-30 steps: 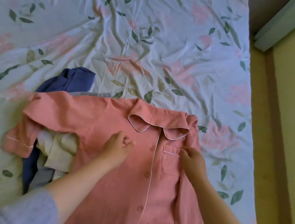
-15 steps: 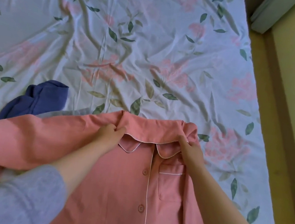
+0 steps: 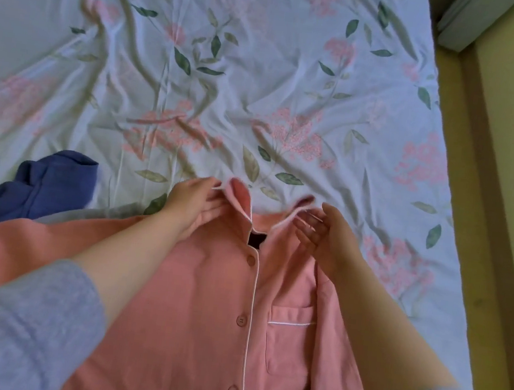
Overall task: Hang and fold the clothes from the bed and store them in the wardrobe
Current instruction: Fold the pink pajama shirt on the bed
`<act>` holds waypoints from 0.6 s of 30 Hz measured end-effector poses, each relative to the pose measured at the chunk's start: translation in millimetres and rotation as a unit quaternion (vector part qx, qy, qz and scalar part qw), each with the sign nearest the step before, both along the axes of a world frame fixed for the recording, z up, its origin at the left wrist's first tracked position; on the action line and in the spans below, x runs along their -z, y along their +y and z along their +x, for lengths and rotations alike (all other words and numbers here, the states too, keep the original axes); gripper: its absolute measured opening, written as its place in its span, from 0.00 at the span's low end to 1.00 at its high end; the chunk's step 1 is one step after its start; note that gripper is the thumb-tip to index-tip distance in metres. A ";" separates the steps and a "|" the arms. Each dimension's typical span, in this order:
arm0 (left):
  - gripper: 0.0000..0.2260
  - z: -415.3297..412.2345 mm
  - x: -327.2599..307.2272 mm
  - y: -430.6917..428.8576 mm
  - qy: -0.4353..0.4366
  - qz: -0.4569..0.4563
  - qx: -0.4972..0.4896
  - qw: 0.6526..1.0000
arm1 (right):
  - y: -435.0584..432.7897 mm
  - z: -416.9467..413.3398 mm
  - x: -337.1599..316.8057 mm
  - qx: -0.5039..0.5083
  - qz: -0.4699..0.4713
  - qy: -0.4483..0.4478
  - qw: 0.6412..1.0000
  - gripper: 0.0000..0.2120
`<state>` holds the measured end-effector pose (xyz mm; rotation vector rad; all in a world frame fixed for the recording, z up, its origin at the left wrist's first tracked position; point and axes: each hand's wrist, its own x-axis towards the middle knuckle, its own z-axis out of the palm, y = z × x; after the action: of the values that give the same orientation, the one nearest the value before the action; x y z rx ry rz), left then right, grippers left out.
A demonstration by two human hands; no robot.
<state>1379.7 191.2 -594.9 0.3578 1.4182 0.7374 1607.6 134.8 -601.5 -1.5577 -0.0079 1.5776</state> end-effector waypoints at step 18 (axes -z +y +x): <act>0.08 -27.3 28.6 -3.1 0.409 0.201 0.433 0.778 | 30.9 -14.2 -11.5 -0.370 0.197 -0.406 0.812 0.25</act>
<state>1352.4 188.1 -623.5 1.7076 1.6225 0.0561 1593.4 165.7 -590.0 -1.8528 -1.4763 1.1603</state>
